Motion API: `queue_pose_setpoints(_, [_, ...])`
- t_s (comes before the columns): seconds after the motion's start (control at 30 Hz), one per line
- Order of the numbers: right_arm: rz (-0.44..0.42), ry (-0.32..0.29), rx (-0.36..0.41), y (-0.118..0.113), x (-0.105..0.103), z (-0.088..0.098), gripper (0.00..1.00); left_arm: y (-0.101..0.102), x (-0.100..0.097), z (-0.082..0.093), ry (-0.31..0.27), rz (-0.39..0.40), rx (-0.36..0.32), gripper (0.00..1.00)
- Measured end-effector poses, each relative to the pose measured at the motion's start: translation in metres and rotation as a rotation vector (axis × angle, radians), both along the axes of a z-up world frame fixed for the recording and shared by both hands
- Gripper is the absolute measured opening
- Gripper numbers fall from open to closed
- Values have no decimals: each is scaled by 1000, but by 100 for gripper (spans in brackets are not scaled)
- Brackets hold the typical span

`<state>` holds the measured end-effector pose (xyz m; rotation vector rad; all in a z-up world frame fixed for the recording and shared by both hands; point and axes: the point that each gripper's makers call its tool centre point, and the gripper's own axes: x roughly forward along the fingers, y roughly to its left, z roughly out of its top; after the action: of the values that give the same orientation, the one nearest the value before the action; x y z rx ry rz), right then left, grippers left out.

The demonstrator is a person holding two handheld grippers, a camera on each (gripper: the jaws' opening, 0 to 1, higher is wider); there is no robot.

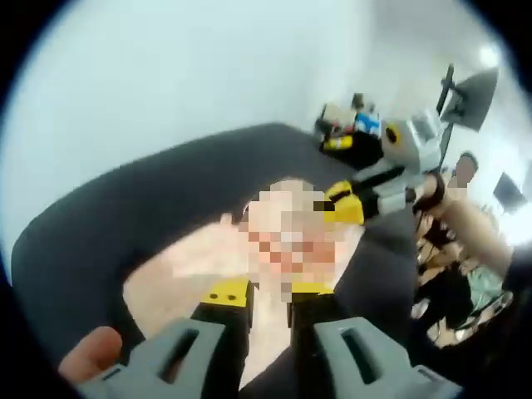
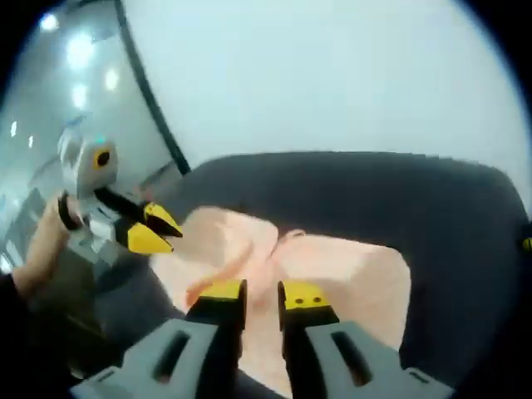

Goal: Fold the towel on the table until its edges align and the towel forms a compact rectangular stack.

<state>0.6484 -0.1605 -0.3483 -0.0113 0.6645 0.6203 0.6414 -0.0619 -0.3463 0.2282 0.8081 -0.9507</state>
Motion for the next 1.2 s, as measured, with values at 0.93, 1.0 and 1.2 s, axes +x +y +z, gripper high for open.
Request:
queue_pose_setpoints(0.93, [19,-66,-36,-88,-9,-9,27,-114,-26,26,-426,-167,-120,16])
queue_pose_setpoints(1.0, [45,-77,-83,-85,-14,-22,26,-114,-29,-5,-319,-195,-52,15])
queue_pose_setpoints(1.2, [33,20,47,-88,-25,-22,25,-87,-10,-35,-304,-146,27,12])
